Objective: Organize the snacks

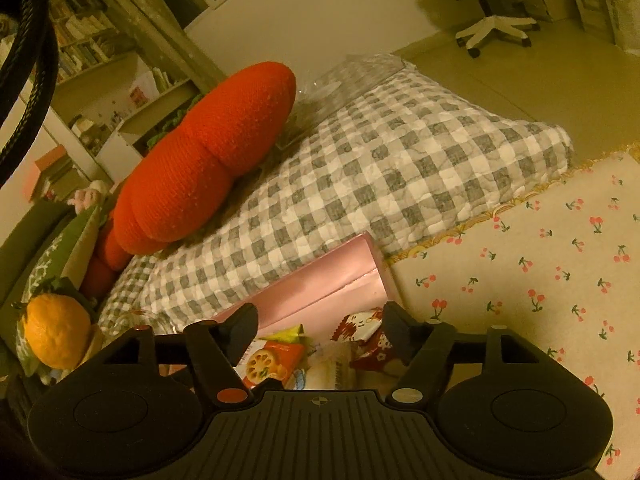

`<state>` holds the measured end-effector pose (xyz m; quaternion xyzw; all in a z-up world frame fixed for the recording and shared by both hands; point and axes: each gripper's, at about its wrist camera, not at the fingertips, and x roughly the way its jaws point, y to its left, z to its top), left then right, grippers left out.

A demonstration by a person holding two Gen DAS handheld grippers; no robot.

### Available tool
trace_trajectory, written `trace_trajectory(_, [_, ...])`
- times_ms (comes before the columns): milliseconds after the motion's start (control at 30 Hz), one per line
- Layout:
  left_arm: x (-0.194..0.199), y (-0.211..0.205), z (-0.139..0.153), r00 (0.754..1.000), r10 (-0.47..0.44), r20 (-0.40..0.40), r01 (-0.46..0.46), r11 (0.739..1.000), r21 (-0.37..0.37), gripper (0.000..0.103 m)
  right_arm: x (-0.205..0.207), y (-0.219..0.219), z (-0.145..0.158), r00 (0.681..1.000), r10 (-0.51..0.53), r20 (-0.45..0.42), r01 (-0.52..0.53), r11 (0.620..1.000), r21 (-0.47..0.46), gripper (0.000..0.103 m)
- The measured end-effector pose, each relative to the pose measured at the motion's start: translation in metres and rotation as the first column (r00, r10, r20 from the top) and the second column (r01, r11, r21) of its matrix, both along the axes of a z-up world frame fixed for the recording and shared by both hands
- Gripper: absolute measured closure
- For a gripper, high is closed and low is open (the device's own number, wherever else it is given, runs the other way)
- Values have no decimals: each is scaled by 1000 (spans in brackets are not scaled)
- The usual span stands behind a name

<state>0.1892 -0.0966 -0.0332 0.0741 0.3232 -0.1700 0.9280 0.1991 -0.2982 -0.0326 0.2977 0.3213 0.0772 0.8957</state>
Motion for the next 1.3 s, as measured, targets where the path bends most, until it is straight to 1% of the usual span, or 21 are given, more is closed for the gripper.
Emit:
trace_trajectory(133, [-9,7,4,1000,12,-5,-12,1000,-6,5,-5,0,3,1000,-3,-8,3,1000,1,28])
trace_trajectory(300, [-24,16,11,999,39,-18,-39,999,11,5,-17,1,12,1000,-8,-16,8,1000,-15,24])
trace_trajectory(500, [-46,28,20,997,73,-37,-73,997,-6,4,-37,3,29,1000,-4,-17,2,998,-68,15])
trace_trajectory(600, [-56,33,23,995,91,-48,-91,996,-6,3,-50,3,34,1000,-9,-27,6,994,-106,15])
trace_trajectory(800, [-76,42,30,990,127,-65,-127,992,14,1,-78,1,37,998,-21,-53,13,989,-147,14])
trace_trajectory(900, [-85,45,30,987,137,-88,-136,991,16,1,-92,4,39,998,-20,-59,9,984,-180,14])
trace_trajectory(1067, [-105,51,27,980,158,-120,-155,987,31,1,-116,12,37,997,-11,-78,-6,977,-214,9])
trace_trajectory(1300, [-124,58,19,967,193,-164,-185,981,62,1,-140,25,21,992,16,-123,-49,962,-269,9])
